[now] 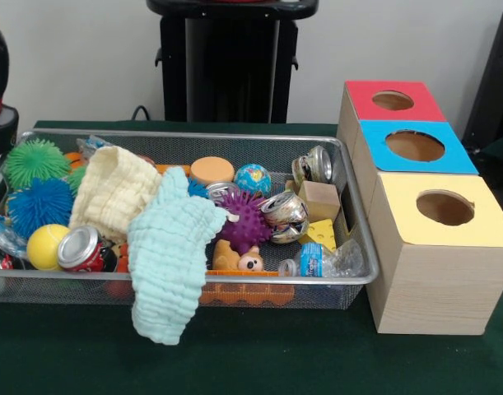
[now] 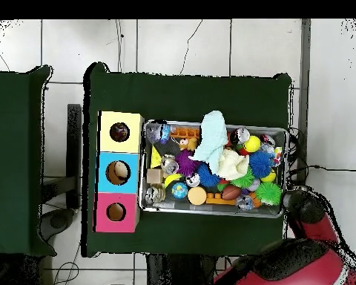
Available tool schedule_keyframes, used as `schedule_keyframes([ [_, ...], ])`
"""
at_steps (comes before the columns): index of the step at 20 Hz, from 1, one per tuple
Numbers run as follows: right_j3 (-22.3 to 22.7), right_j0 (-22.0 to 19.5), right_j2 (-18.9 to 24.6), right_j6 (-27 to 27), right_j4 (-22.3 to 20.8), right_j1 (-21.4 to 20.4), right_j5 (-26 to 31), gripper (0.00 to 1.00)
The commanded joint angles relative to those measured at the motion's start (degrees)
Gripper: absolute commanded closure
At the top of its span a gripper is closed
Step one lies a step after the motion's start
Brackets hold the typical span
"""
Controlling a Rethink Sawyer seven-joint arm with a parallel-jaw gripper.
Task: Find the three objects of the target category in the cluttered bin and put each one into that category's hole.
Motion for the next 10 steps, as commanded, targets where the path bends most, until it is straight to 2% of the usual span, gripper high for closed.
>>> schedule_keyframes([
  [1, 6.39, 7.79, 2.55, 21.01, 10.68, 0.36, 0.72, 1.00],
  [4, 6.94, 10.65, 0.18, 22.16, 15.28, 0.62, 0.93, 1.00],
  [7, 8.34, 13.10, -1.14, 23.59, 19.74, 0.69, -1.27, 1.00],
  [10, 9.32, 12.96, -0.46, 22.32, 20.91, 0.09, -2.63, 1.00],
])
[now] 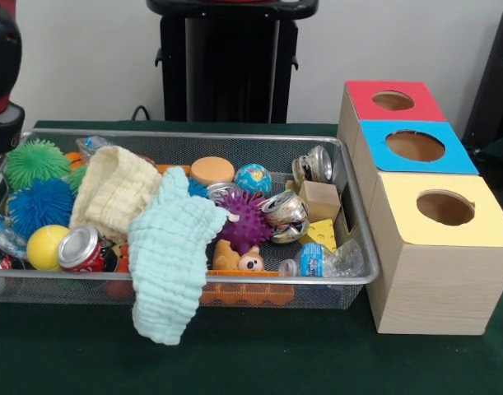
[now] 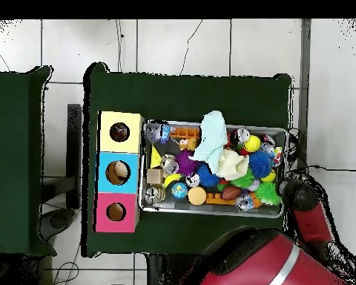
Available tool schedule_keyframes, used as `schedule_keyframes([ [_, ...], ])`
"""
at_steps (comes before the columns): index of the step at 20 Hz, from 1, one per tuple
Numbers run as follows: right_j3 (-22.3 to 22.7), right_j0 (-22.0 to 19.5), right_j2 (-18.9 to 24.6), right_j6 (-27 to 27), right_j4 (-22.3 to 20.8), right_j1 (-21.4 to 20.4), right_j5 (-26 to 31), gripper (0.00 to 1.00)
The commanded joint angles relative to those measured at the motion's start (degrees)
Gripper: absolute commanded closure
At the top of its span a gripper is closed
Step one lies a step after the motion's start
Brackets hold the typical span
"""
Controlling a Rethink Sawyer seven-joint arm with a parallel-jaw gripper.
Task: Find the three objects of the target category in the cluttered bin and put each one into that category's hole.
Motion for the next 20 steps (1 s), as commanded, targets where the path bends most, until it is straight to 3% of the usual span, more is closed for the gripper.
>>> schedule_keyframes([
  [1, 7.37, 2.72, 4.97, 18.63, 5.77, 1.24, -1.71, 1.00],
  [10, 7.94, 1.69, 5.08, 16.45, 4.91, 0.00, -1.14, 1.00],
  [12, 8.13, 0.53, 4.65, 13.35, 2.59, -1.13, 0.03, 1.00],
  [14, 8.37, -1.54, 3.90, 7.20, -1.49, -4.38, 4.59, 1.00],
  [15, 8.00, -1.71, 2.35, 4.37, -2.74, -7.10, 11.83, 1.00],
  [17, 4.69, 0.77, -3.12, 4.21, -4.81, -9.49, 22.96, 1.00],
  [20, -1.77, 3.14, -9.54, 4.63, -9.13, -10.53, 34.20, 1.00],
])
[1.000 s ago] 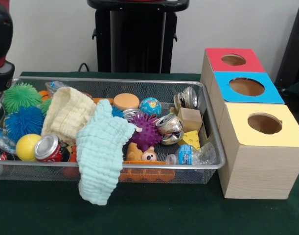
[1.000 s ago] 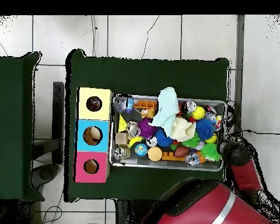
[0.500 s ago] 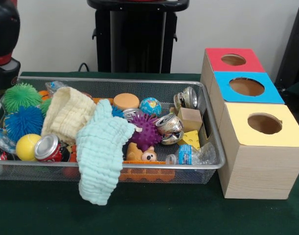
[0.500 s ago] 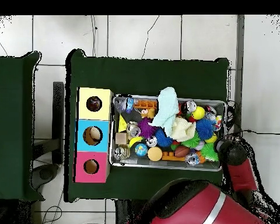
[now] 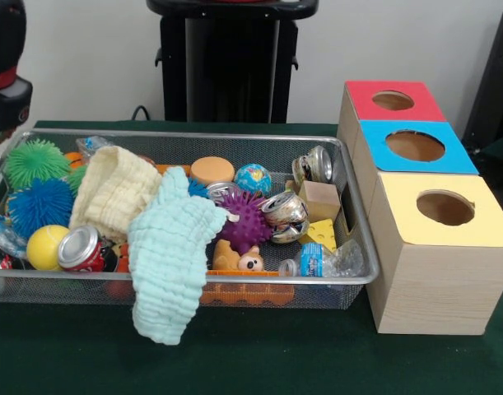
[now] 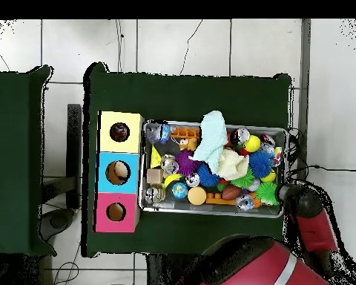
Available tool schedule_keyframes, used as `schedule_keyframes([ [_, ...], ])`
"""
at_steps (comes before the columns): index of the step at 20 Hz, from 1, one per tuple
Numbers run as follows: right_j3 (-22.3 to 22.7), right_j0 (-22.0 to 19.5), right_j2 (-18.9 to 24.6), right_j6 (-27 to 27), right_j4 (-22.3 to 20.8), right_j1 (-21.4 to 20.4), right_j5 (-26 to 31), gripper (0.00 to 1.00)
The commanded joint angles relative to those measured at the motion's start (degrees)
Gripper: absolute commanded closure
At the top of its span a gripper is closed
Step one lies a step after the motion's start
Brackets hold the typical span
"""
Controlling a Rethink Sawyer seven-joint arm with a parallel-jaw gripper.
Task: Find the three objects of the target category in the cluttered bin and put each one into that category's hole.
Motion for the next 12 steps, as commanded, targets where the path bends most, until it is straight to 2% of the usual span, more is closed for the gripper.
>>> schedule_keyframes([
  [1, -8.05, 2.72, -9.34, 1.96, -9.51, -6.98, 31.20, 1.00],
  [6, -14.19, 1.25, -11.14, -1.23, -15.96, -9.22, 41.00, 1.00],
  [8, -14.29, 0.84, -10.60, -0.85, -16.98, -10.04, 42.49, 1.00],
  [12, -11.41, 0.33, -7.58, 0.29, -16.68, -12.25, 41.19, 1.00],
])
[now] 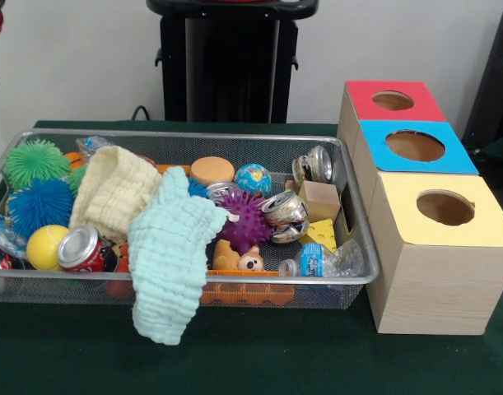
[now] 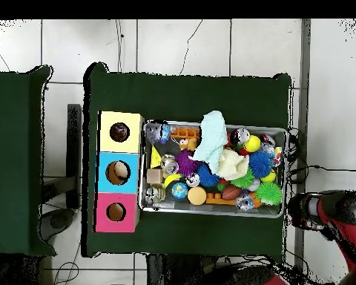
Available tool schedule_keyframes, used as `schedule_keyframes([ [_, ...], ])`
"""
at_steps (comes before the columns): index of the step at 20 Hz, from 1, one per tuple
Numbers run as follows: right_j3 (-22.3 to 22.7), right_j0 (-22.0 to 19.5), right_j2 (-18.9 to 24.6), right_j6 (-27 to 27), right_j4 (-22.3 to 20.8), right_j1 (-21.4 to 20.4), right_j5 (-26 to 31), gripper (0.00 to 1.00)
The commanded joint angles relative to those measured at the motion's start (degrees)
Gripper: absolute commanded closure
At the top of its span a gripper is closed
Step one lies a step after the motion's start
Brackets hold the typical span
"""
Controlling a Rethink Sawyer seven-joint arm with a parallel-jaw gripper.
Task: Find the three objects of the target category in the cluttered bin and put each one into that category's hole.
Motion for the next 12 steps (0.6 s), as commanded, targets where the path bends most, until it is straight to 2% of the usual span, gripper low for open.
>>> schedule_keyframes([
  [1, -2.37, -1.31, 4.68, 0.41, -2.81, -3.97, 1.71, 1.00],
  [5, 0.19, -2.93, 8.72, 0.23, -1.14, -3.40, -4.61, 1.00],
  [12, 2.69, -4.59, 13.75, 2.21, 1.17, -2.39, -11.80, 1.00],
])
